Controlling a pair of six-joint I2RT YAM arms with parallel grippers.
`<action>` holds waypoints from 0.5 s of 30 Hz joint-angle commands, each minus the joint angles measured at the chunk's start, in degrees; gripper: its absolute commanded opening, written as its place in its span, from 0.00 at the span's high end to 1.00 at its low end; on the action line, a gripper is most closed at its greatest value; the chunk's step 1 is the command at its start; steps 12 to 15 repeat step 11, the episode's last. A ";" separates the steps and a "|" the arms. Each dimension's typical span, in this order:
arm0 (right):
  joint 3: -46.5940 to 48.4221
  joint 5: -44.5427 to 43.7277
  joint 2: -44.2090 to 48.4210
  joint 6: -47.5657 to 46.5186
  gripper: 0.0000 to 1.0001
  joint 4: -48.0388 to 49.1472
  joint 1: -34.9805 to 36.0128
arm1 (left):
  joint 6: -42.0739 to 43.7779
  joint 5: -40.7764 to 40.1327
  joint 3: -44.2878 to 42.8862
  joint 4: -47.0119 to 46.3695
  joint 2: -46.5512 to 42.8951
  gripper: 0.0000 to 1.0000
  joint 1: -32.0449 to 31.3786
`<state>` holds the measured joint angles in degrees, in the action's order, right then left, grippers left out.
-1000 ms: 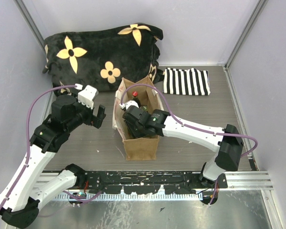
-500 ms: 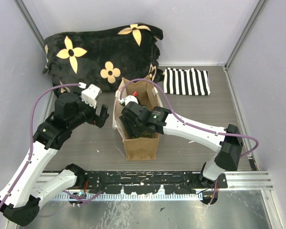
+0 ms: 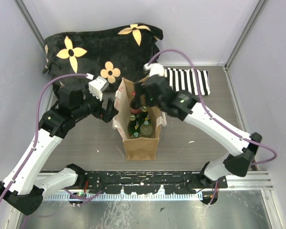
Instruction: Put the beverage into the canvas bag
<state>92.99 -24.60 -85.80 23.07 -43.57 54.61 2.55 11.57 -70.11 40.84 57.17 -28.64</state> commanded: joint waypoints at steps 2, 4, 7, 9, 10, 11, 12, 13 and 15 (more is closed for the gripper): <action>-3.81 -1.37 8.47 3.46 0.00 4.42 -9.95 | -1.11 3.95 -2.87 -1.99 0.92 0.02 0.23; -5.51 -1.24 10.04 3.52 0.00 4.55 -12.04 | -1.06 5.01 -2.95 -2.67 1.03 0.02 0.23; -7.86 -0.20 11.72 3.95 0.00 4.42 -13.93 | -1.29 5.89 -3.39 -2.48 1.97 0.02 0.25; -8.88 0.21 12.35 4.44 0.00 4.37 -14.39 | -1.29 6.36 -3.54 -2.45 2.56 0.02 0.30; -9.32 0.51 12.59 4.63 0.00 4.33 -14.47 | -1.38 6.47 -3.55 -2.72 2.67 0.02 0.26; -9.74 0.69 12.72 4.69 0.00 4.37 -14.48 | -1.38 6.51 -3.40 -3.26 2.68 0.02 0.26; -9.74 0.69 12.72 4.69 0.00 4.37 -14.48 | -1.38 6.51 -3.40 -3.26 2.68 0.02 0.26; -9.74 0.69 12.72 4.69 0.00 4.37 -14.48 | -1.38 6.51 -3.40 -3.26 2.68 0.02 0.26; -9.74 0.69 12.72 4.69 0.00 4.37 -14.48 | -1.38 6.51 -3.40 -3.26 2.68 0.02 0.26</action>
